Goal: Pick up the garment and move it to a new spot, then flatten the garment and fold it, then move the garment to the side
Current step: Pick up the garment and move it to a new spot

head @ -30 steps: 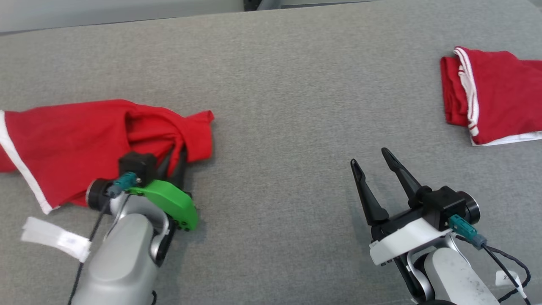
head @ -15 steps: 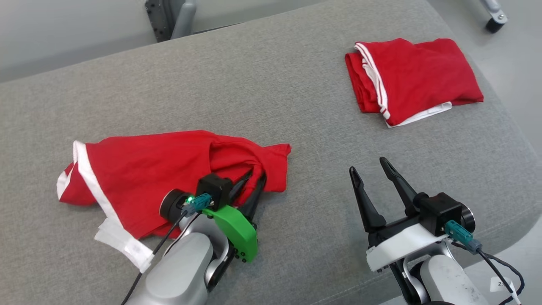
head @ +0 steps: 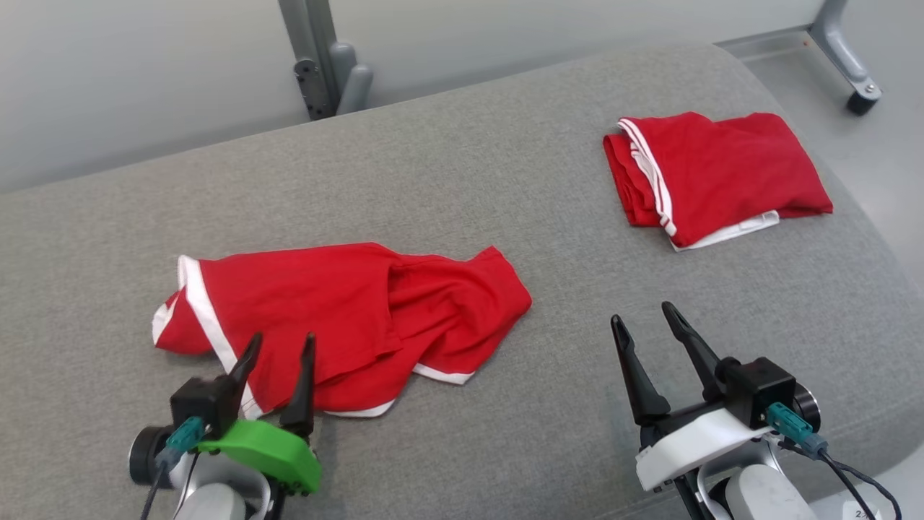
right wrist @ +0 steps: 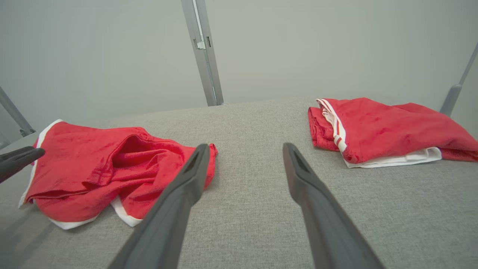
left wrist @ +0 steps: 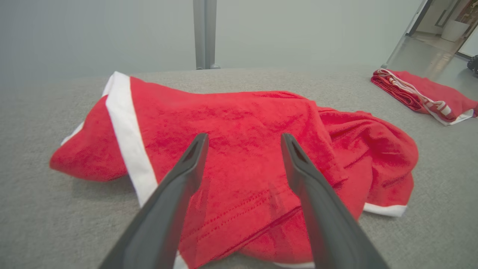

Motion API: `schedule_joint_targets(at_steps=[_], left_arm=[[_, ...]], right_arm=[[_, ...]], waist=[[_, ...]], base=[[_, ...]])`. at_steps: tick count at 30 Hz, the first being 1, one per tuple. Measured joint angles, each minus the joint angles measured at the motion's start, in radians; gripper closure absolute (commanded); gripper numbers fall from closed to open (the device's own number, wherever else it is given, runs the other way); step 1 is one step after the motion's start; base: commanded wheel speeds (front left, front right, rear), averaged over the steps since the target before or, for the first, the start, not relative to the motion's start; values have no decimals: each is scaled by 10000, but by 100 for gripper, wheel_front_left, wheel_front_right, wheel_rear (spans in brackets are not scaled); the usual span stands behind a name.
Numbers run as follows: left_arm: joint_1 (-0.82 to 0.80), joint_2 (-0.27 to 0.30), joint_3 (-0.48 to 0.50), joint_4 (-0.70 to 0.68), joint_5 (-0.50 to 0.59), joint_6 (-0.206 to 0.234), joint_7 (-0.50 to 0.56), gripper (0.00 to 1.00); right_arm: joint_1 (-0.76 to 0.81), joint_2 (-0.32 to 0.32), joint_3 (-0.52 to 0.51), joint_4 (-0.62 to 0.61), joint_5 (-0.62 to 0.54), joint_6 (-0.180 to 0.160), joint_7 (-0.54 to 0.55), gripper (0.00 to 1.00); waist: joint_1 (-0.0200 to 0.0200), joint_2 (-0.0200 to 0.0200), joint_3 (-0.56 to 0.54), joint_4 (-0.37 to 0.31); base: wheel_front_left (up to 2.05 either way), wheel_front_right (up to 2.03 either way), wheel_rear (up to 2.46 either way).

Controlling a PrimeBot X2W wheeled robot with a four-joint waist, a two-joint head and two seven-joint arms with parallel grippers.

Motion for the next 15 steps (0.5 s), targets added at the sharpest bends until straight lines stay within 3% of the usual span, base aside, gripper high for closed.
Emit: schedule_joint_targets(at_steps=[6,15], left_arm=[[1563,-92,1875,-1018,761,125,2,0],[3593,-782,3940,-2288,1877,205,2,0]], right_arm=[[351,61,-138,35,-48,0,0,0],[894,128,-435,146,-209,0,0,0]], waist=[[0,0,-500,683],[0,0,-1417,1417]], base=[[0,0,0],[0,0,0]])
